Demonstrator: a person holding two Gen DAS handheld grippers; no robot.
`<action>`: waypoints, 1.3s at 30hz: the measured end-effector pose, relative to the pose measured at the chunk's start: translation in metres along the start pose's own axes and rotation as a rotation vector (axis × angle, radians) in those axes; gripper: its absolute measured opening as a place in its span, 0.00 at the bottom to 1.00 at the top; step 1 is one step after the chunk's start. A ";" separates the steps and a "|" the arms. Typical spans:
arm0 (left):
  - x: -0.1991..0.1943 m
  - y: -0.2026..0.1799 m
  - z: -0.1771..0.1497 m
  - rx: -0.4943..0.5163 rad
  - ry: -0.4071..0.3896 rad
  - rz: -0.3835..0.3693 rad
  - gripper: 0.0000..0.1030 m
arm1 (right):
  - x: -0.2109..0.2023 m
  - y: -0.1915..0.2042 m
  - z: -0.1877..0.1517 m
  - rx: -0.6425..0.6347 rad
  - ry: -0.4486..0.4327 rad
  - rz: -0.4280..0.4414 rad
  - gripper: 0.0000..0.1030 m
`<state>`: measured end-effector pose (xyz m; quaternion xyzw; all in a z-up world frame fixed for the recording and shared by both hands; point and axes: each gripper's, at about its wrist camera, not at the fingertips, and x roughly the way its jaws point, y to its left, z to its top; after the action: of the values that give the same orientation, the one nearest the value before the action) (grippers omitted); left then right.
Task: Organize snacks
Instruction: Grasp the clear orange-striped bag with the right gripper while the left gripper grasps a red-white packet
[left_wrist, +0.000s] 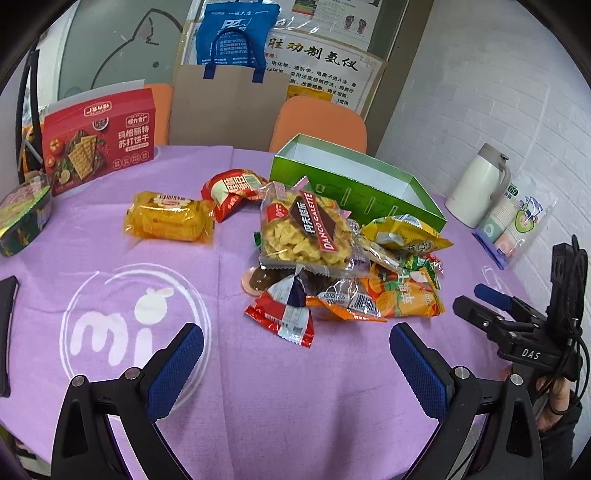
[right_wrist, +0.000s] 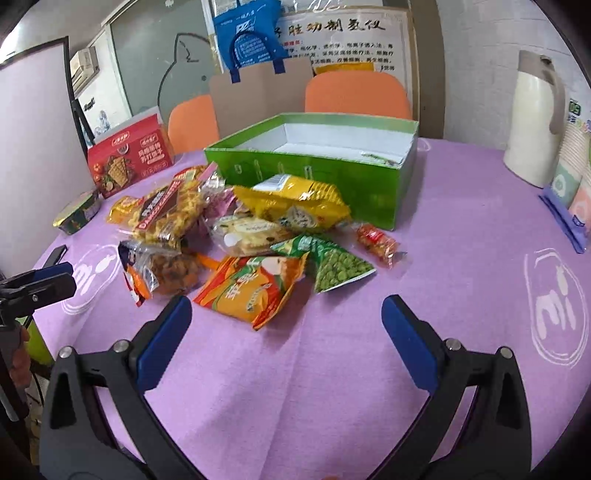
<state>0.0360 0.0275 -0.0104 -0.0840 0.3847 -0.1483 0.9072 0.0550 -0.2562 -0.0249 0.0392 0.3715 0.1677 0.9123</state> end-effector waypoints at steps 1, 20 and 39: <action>0.001 0.001 -0.002 -0.002 0.008 -0.007 1.00 | 0.005 0.003 0.001 -0.010 0.016 0.007 0.99; 0.046 0.018 0.018 0.004 0.079 -0.102 0.63 | 0.043 0.083 0.014 -0.237 0.112 0.216 0.70; 0.063 0.018 0.020 0.010 0.130 -0.190 0.40 | 0.045 0.083 0.012 -0.180 0.121 0.187 0.24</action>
<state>0.0954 0.0240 -0.0435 -0.1056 0.4321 -0.2407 0.8627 0.0706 -0.1623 -0.0303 -0.0184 0.4039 0.2865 0.8686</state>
